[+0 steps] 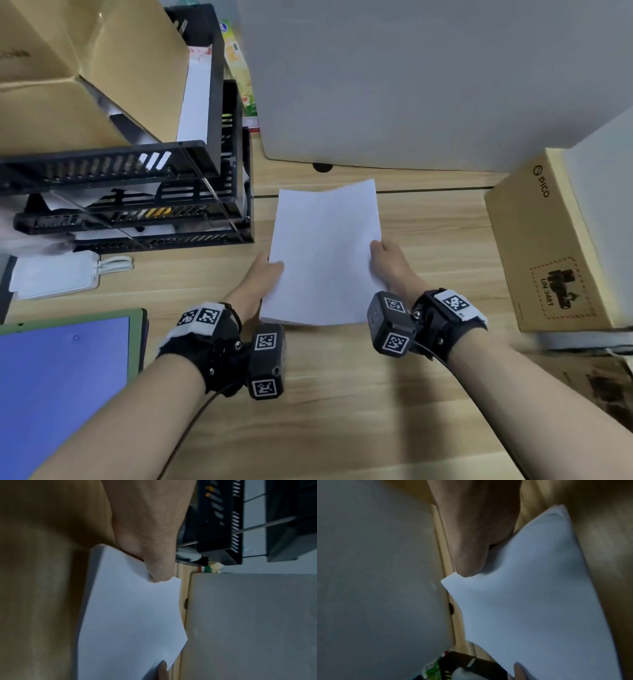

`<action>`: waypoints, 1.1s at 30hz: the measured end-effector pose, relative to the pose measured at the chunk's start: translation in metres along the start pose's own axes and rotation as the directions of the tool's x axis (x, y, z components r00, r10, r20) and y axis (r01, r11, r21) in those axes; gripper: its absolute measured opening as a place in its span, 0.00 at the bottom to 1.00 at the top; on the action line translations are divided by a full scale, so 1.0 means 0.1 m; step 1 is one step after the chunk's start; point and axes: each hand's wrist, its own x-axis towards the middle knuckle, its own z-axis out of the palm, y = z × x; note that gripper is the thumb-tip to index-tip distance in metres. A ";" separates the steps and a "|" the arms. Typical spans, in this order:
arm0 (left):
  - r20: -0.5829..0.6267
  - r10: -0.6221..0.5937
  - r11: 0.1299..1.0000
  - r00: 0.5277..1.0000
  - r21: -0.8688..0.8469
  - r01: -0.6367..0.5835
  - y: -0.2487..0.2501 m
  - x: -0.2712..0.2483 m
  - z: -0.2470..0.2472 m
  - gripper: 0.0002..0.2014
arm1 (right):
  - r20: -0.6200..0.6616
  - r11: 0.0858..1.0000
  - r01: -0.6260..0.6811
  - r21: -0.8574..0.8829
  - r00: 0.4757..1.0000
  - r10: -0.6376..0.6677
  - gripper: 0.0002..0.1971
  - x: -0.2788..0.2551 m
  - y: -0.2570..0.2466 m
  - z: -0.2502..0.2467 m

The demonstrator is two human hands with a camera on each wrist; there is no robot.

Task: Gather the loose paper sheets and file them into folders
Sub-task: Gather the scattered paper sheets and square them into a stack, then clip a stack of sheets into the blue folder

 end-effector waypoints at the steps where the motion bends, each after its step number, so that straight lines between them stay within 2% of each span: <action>1: 0.005 -0.041 0.999 0.999 -0.019 0.041 -0.09 0.00 0.00 0.22 | -0.009 1.000 -0.028 0.000 1.000 0.028 0.15 0.00 0.05 0.04; 5: -0.061 -0.082 0.995 0.995 -0.065 0.078 -0.18 0.01 -0.03 0.19 | 0.032 0.998 -0.060 0.033 0.998 0.059 0.13 -0.03 0.07 0.11; 11: -0.128 -0.021 0.992 0.992 -0.123 0.005 -0.08 0.20 -0.13 0.21 | 0.116 0.989 -0.141 0.049 0.984 0.134 0.04 0.00 -0.08 0.03; 13: -0.110 -0.014 0.991 0.994 -0.137 -0.001 -0.06 0.19 -0.11 0.21 | 0.127 0.977 -0.199 0.075 0.974 0.189 0.11 -0.03 -0.01 0.01; 17: -0.006 -0.016 0.997 1.000 -0.071 0.015 -0.14 0.07 -0.03 0.23 | 0.156 0.936 -0.311 0.162 0.945 0.287 0.14 -0.12 0.11 0.08; 20: 0.018 -0.086 0.993 0.996 -0.079 0.087 -0.24 0.00 0.00 0.22 | 0.122 0.955 -0.265 0.136 0.961 0.250 0.18 -0.12 0.14 0.11; 23: -0.034 -0.173 0.979 0.984 -0.118 0.168 -0.34 -0.08 0.02 0.21 | 0.145 0.969 -0.235 0.079 0.964 0.222 0.23 -0.19 0.22 0.08; 26: -0.069 -0.156 0.986 0.985 -0.074 0.151 -0.42 -0.12 0.03 0.23 | 0.190 0.972 -0.235 0.008 0.955 0.229 0.20 -0.36 0.34 0.04; 29: -0.096 -0.139 0.990 0.986 -0.054 0.134 -0.43 -0.20 -0.04 0.19 | 0.129 0.978 -0.188 -0.093 0.971 0.199 0.16 -0.48 0.34 -0.04; 31: -0.128 -0.123 0.990 0.984 -0.086 0.113 -0.42 -0.29 -0.15 0.18 | 0.072 0.978 -0.174 -0.118 0.980 0.183 0.18 -0.56 0.28 -0.07; 33: -0.142 -0.101 0.989 0.985 -0.119 0.084 -0.42 -0.40 -0.31 0.17 | 0.092 0.982 -0.162 -0.093 0.981 0.171 0.19 -0.64 0.21 -0.02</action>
